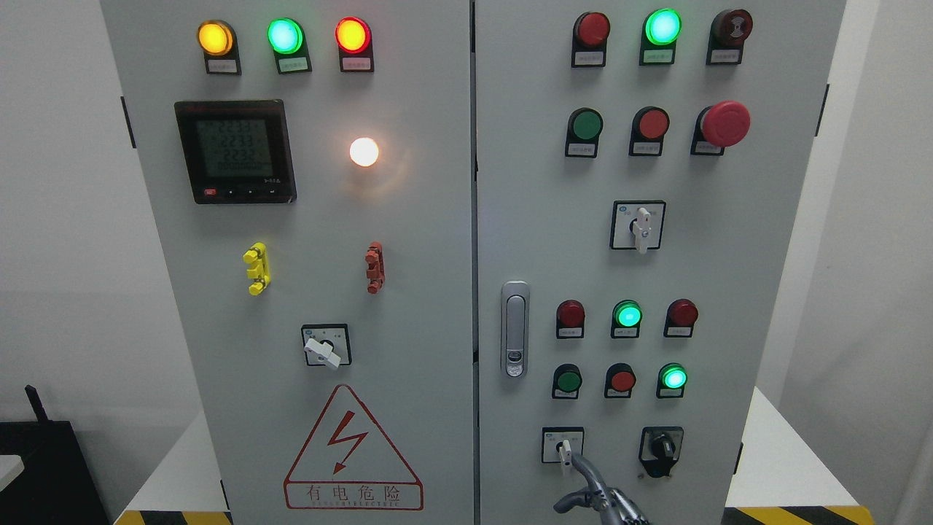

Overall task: Release door handle
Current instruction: 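Raise the right hand to the lower end of the silver handle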

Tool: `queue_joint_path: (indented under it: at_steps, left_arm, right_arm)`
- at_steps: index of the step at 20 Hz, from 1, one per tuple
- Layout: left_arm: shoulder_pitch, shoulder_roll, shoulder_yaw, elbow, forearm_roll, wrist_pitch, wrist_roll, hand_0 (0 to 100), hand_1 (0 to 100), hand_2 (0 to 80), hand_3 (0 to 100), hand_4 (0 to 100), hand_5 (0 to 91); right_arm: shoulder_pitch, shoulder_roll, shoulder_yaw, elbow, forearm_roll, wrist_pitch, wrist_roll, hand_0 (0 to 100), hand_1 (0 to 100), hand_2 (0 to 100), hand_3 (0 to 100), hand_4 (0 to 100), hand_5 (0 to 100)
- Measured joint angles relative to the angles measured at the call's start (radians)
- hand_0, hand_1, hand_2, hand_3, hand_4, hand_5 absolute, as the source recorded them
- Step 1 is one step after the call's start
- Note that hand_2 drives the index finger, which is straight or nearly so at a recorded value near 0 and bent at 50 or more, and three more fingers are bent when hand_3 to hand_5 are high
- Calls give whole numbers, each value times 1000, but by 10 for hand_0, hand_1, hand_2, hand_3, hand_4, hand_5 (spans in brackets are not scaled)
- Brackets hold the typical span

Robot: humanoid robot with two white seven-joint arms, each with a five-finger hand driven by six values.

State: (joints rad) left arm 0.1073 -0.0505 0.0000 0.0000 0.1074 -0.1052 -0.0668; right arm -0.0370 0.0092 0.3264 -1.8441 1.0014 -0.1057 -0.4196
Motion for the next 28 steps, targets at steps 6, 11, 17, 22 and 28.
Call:
queue_joint_path:
  at_steps: [6,11,17,22,28]
  left_arm:
    - [0,0,0,0,0,0,0,120,389,0,0,0,0]
    - [0,0,0,0,0,0,0,120,389,0,0,0,0]
    - [0,0,0,0,0,0,0,120,389,0,0,0,0]
    - [0,0,0,0,0,0,0,120,389,0,0,0,0]
    - [0,0,0,0,0,0,0,120,389,0,0,0,0]
  right_arm:
    - [-91,52,50,26,216,152,34,334,441,0,1000,996,1000]
    - [-146,78,76,55,305,221,89,338,422,0,1000,963,1000]
    - [-193,97,92,85,345,301,163,338,413,0,1000,962,1000]
    - [-218,107,93,104,351,342,201,343,404,0,1000,962,1000]
    - [-240,115,79,120,349,359,227,350,396,0,1000,962,1000]
